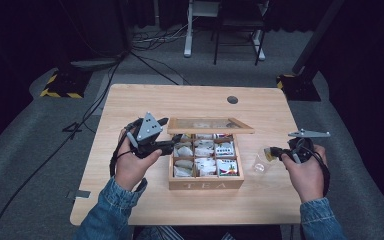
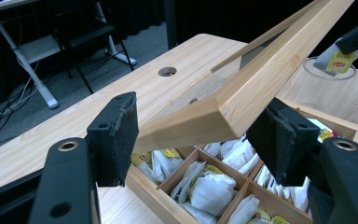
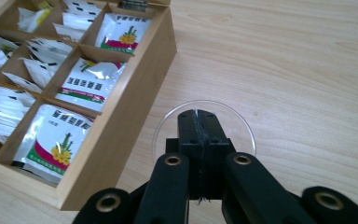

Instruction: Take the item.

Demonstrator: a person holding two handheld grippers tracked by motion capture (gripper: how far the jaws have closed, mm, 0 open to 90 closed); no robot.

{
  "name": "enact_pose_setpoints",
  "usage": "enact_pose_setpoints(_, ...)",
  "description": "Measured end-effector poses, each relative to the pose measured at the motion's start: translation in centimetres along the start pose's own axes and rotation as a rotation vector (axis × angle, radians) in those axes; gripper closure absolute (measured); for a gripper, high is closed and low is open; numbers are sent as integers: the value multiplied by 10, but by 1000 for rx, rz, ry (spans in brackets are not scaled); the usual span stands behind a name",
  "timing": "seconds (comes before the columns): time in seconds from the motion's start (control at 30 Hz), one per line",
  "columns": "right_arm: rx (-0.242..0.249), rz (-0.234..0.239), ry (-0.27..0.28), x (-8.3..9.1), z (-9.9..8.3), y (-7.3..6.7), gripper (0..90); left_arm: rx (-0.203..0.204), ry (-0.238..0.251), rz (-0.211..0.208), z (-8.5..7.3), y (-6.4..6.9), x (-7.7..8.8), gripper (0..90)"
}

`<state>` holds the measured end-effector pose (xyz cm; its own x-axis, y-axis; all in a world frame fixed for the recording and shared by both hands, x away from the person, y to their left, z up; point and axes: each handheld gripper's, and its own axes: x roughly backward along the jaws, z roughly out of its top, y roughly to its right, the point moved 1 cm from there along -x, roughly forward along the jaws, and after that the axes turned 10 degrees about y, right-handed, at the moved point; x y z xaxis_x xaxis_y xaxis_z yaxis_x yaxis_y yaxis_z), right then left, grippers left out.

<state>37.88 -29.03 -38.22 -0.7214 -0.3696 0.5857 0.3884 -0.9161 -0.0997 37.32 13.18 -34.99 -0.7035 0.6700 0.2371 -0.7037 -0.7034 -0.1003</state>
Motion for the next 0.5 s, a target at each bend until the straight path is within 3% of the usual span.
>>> enact_pose_setpoints(0.5, -8, -7, -64, -18, -7, 5, 900, 3, -1, -4, 0, 0, 0, 348)
